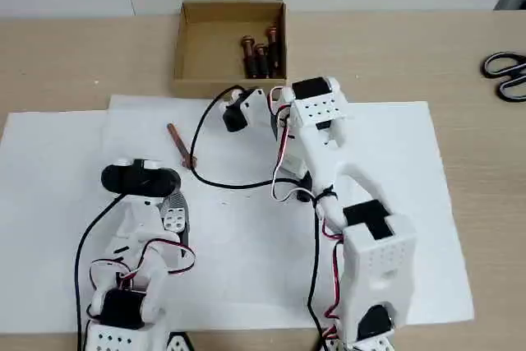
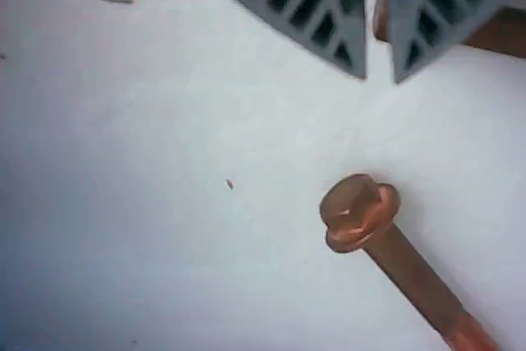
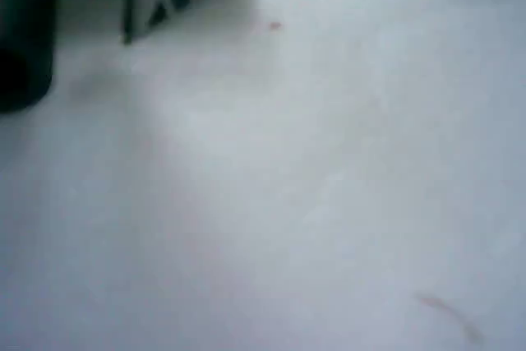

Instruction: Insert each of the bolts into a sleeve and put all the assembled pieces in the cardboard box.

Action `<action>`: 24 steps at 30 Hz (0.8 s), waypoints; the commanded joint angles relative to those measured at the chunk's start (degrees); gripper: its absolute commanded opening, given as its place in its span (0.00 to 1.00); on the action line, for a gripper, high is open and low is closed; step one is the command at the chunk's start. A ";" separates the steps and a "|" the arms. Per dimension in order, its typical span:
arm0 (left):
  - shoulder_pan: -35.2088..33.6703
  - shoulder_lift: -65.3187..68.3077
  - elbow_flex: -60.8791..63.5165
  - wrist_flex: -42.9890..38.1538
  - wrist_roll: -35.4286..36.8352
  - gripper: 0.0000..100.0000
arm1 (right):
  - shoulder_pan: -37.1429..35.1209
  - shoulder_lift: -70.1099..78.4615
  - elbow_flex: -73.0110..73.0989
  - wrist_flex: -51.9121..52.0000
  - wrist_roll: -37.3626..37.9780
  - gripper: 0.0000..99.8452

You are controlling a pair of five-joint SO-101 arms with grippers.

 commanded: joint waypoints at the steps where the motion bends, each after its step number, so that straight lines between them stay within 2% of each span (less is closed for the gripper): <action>1: -0.35 -0.53 -0.31 -0.88 -0.18 0.01 | 1.98 1.54 -0.35 -2.07 0.44 0.18; 4: -0.35 -0.53 -0.31 -0.88 -0.18 0.01 | 2.86 4.09 -0.44 -3.03 0.44 0.14; 8: -0.35 -0.53 -0.31 -0.88 -0.18 0.01 | 2.77 5.49 -0.44 -2.68 0.18 0.01; 14: -0.35 -0.53 -0.31 -0.88 -0.18 0.01 | 2.68 -0.04 -3.96 0.92 -0.18 0.01; 19: -0.35 -0.53 -0.31 -0.88 -0.18 0.01 | 2.33 -8.31 -5.71 2.42 -7.30 0.00; 24: -0.35 -0.53 -0.31 -0.88 -0.18 0.01 | 0.57 -16.40 -5.71 10.15 -12.31 0.00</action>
